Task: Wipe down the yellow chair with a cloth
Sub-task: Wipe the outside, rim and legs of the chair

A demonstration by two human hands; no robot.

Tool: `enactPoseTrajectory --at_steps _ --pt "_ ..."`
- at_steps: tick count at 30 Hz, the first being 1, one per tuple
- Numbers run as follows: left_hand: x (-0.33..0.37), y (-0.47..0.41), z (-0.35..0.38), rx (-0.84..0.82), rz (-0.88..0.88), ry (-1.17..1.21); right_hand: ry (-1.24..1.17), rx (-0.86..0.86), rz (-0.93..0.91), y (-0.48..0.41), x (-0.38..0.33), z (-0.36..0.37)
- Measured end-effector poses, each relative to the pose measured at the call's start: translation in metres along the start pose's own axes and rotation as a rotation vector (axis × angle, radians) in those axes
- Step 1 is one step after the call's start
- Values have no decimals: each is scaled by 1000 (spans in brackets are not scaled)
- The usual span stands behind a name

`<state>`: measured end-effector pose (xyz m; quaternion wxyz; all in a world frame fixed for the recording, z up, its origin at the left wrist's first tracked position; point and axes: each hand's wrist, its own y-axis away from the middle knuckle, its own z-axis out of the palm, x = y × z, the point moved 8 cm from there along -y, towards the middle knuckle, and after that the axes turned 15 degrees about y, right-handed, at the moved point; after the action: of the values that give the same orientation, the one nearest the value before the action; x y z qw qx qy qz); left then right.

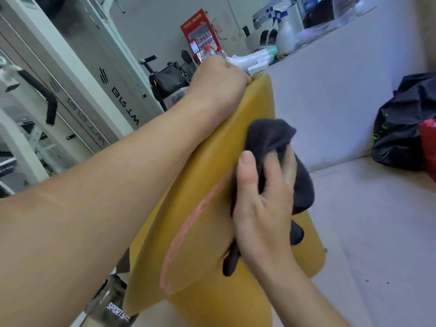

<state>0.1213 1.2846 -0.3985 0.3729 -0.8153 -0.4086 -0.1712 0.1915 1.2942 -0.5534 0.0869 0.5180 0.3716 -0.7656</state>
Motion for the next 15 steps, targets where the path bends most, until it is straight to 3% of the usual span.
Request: enactPoseTrajectory --at_steps 4,6,11,15 --pt "-20 27 -8 -216 -36 187 317 10 -384 -9 -47 -6" --pt "-23 61 -21 -235 51 212 294 -45 -409 -34 -25 -8" --pt "-53 129 -39 -143 -37 482 68 -36 -209 -26 -1 -3" --pt "-58 126 -34 -185 -63 633 191 -175 -548 72 -17 8"
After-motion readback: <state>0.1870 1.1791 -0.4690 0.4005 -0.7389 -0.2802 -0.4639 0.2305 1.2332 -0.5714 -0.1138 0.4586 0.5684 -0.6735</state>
